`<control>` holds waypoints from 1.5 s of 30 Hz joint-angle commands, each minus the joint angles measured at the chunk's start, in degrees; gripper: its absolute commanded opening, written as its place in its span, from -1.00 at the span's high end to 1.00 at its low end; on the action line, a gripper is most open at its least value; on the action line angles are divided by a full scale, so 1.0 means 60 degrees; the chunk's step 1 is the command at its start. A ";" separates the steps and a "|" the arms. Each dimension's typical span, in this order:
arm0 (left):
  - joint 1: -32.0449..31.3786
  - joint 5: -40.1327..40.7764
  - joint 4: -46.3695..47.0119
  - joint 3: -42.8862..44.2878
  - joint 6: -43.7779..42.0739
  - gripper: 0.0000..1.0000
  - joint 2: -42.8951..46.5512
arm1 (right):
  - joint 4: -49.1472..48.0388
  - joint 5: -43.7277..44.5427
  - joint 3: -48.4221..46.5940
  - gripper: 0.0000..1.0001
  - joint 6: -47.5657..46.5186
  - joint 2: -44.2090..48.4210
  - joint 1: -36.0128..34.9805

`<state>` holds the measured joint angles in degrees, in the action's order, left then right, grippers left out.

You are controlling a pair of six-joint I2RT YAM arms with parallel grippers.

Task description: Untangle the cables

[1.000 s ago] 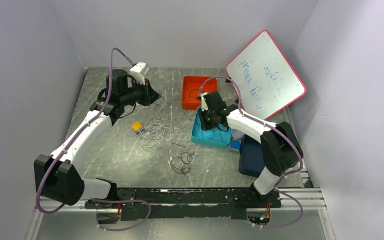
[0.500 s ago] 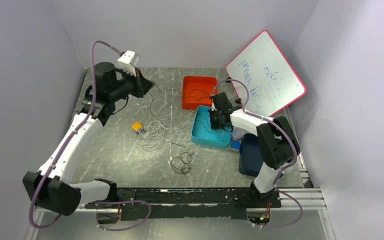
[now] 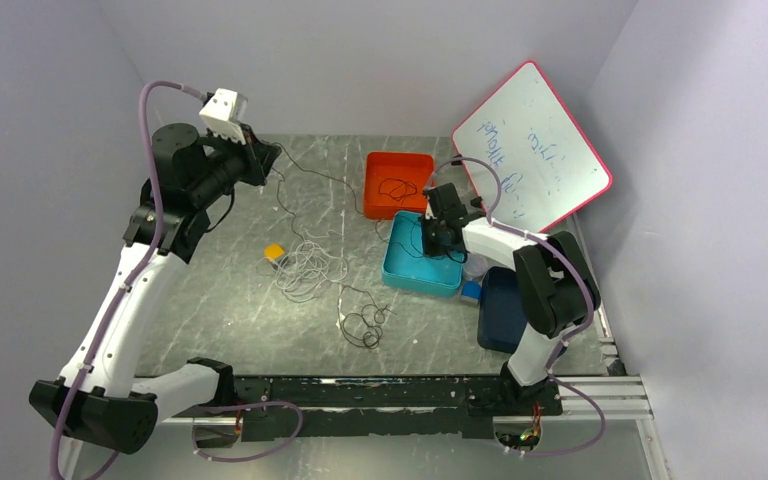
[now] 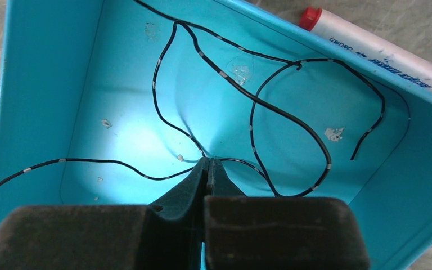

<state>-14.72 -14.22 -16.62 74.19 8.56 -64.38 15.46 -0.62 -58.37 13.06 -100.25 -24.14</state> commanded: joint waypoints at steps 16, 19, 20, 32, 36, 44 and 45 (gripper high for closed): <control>0.1089 0.2423 -0.0294 0.1292 -0.0511 0.86 0.0513 | -0.0454 -0.0156 0.0675 1.00 0.0108 -0.0260 0.0374; 0.1117 0.2283 -0.0303 0.1334 -0.0570 0.86 0.0501 | -0.0474 -0.0145 0.0703 1.00 0.0109 -0.0284 0.0398; 0.1133 0.2524 -0.0355 0.1386 -0.0631 0.86 0.0494 | -0.0485 -0.0138 0.0717 1.00 0.0109 -0.0284 0.0406; 0.1604 0.2834 -0.0572 0.2185 -0.1060 0.86 0.0511 | -0.0658 -0.0206 0.0998 1.00 0.0159 -0.0337 0.0521; 0.1622 0.2850 -0.0626 0.2500 -0.1096 0.86 0.0438 | -0.0660 -0.0207 0.0998 1.00 0.0153 -0.0296 0.0563; 0.1633 0.1235 -0.0798 0.2971 -0.0949 0.86 0.0100 | -0.0617 -0.0315 0.0953 1.00 0.0131 0.0406 0.0579; 0.1633 0.1087 -0.0834 0.2891 -0.0892 0.86 0.0052 | -0.0562 -0.0289 0.0910 1.00 0.0106 0.0598 0.0568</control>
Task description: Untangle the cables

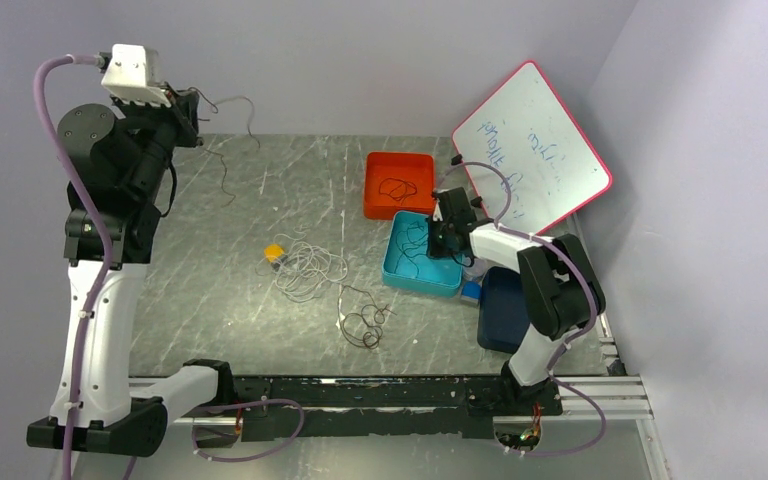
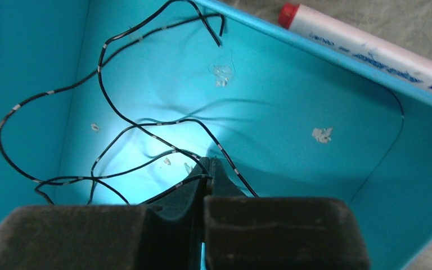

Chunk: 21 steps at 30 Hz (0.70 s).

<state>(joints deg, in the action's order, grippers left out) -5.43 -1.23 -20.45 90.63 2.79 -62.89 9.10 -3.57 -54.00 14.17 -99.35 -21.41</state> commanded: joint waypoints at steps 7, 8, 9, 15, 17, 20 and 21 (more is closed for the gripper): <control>0.0085 -0.2151 -0.0081 -0.0684 0.0604 0.86 -0.0334 | 0.1245 0.0494 -0.0321 0.65 -0.0262 0.1688 0.0126; 0.0085 -0.2237 -0.0071 -0.0774 0.0649 0.86 -0.0355 | 0.1382 0.0488 -0.0409 0.56 -0.0291 0.1813 0.0118; 0.0085 -0.2308 -0.0045 -0.0866 0.0682 0.86 -0.0377 | 0.1515 0.0459 -0.0493 0.46 -0.0329 0.1894 0.0118; 0.0085 -0.2652 0.0010 -0.1248 0.0815 0.86 -0.0593 | 0.1921 0.0083 -0.0893 0.08 -0.0426 0.2463 0.0126; 0.0092 -0.2831 0.0002 -0.1349 0.0866 0.86 -0.0701 | 0.1833 -0.0031 -0.0908 0.01 -0.0418 0.2745 0.0120; 0.0086 -0.2941 -0.0066 -0.1576 0.0903 0.86 -0.0897 | 0.1536 -0.0121 -0.0878 -0.09 -0.0418 0.3134 0.0125; 0.0085 -0.2932 -0.0070 -0.1677 0.0950 0.86 -0.0943 | 0.1449 -0.0126 -0.0885 -0.10 -0.0402 0.3233 0.0126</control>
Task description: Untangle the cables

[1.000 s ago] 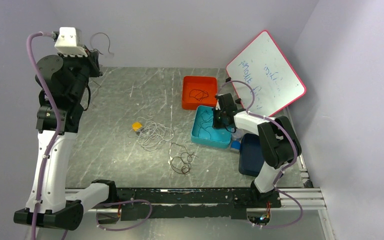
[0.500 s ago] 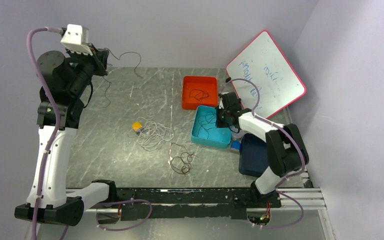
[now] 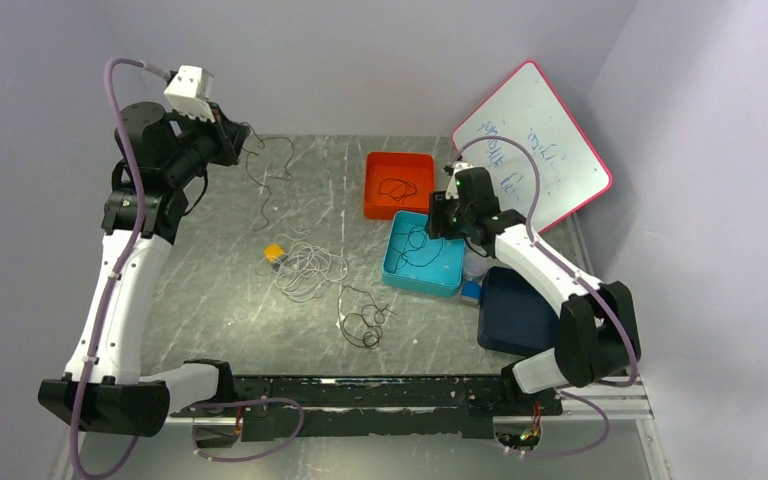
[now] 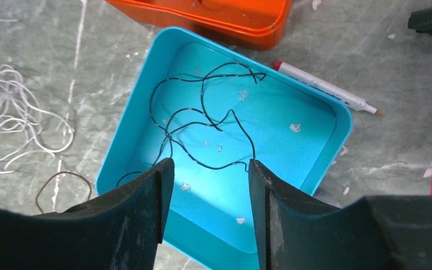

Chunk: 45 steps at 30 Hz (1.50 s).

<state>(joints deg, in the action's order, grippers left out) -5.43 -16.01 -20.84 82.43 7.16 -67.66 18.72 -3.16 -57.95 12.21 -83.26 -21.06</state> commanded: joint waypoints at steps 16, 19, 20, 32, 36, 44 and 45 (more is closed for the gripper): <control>0.0068 -0.1584 0.0570 -0.1307 0.0747 0.86 -0.0825 | -0.2366 -0.3442 0.0725 -0.13 -0.0842 0.2008 0.0038; 0.0030 -0.1729 0.0276 -0.0787 0.0554 0.86 -0.0888 | -0.3083 -0.3798 0.0821 -0.17 -0.0828 0.2383 0.0038; 0.0016 -0.1765 0.0175 -0.0610 0.0501 0.86 -0.0884 | -0.3234 -0.3841 0.0781 -0.19 -0.0820 0.2466 0.0038; -0.1475 -0.1899 -0.0485 0.0760 0.0510 0.86 -0.1312 | -0.5860 -0.6622 -0.0413 -0.32 -0.0620 0.2101 -0.0153; -0.2214 -0.1916 -0.0388 0.0911 0.0669 0.86 -0.1554 | -0.5515 -0.6326 -0.1196 -0.32 -0.1617 0.1617 -0.1013; -0.3158 -0.2016 -0.0290 0.0946 0.0599 0.86 -0.1788 | -0.5281 -0.5501 -0.1916 -0.25 -0.2402 0.0827 -0.2320; -0.3186 -0.2065 -0.0201 0.0854 0.0604 0.86 -0.1739 | -0.5357 -0.5477 -0.1914 -0.24 -0.2364 0.0773 -0.2324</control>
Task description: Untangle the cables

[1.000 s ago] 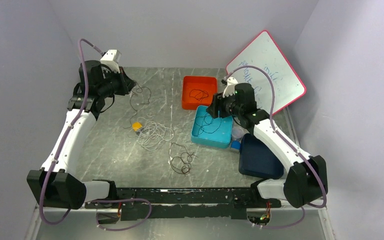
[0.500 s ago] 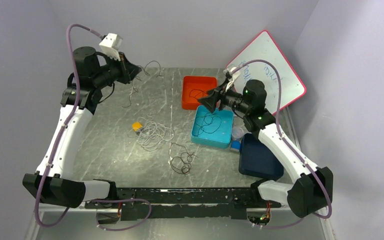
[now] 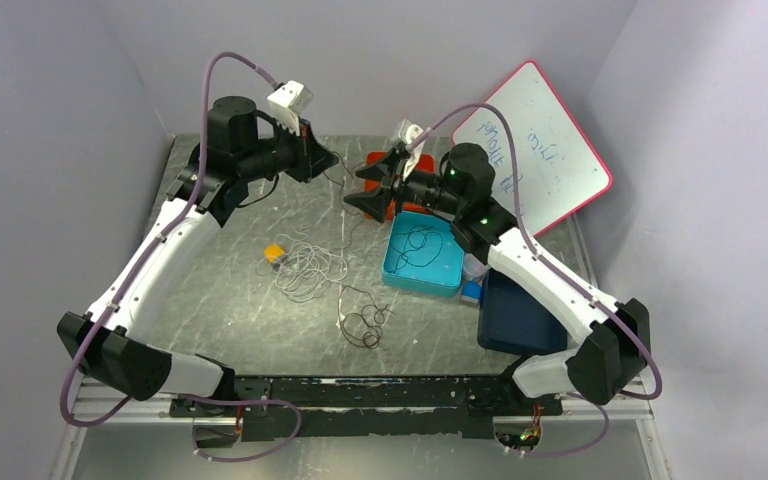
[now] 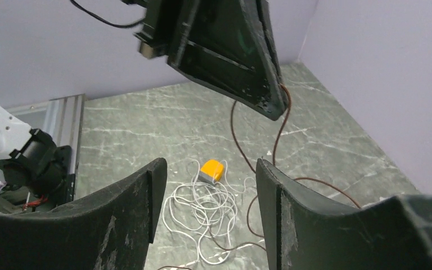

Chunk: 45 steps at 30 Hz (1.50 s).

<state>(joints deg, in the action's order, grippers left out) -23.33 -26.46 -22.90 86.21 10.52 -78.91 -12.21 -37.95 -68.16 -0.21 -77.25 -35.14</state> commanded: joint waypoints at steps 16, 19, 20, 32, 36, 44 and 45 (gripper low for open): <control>-0.0315 -0.0905 0.0603 -0.0146 0.0408 0.86 0.0350 | -0.0587 0.0733 -0.0483 -0.37 -0.0571 -0.1139 -0.0392; -0.0315 -0.1090 0.0722 -0.0185 0.0531 0.86 0.0386 | -0.0705 0.1102 -0.0447 -0.37 -0.0749 -0.1248 -0.0509; -0.0312 -0.1132 0.0769 -0.0220 0.0593 0.86 0.0404 | -0.0800 0.1298 -0.0401 -0.37 -0.0779 -0.1273 -0.0535; -0.0315 -0.1440 0.1530 -0.0577 0.1400 0.86 0.0525 | -0.2508 0.3200 0.0405 0.46 -0.0241 -0.1228 -0.0747; -0.0315 -0.1311 0.1543 -0.0634 0.1431 0.86 0.0575 | -0.2496 0.3373 0.0548 0.86 -0.0066 -0.1153 -0.0750; -0.0315 -0.1299 0.1698 -0.0727 0.1461 0.36 0.0635 | -0.2192 0.3769 0.0492 1.00 0.0368 -0.1098 -0.0724; -0.0315 -0.1240 0.1715 -0.0744 0.1437 0.22 0.0693 | -0.2127 0.3926 0.0480 1.00 0.0395 -0.1099 -0.0722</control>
<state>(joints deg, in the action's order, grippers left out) -24.86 -33.30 -15.44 82.63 18.87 -76.97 -25.12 -17.78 -64.99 0.71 -84.97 -39.46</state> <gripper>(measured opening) 0.298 0.014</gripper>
